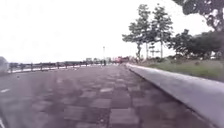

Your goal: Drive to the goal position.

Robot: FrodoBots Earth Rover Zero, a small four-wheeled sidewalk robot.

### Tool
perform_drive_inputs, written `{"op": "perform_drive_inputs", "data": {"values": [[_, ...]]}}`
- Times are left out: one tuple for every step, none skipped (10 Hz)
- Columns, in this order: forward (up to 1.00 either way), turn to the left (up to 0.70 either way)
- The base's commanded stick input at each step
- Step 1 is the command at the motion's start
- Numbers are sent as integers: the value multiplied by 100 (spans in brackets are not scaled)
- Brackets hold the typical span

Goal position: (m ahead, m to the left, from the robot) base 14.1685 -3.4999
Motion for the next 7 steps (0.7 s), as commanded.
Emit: {"op": "perform_drive_inputs", "data": {"values": [[100,0],[100,0],[100,0],[100,0],[100,0],[100,0],[100,0]]}}
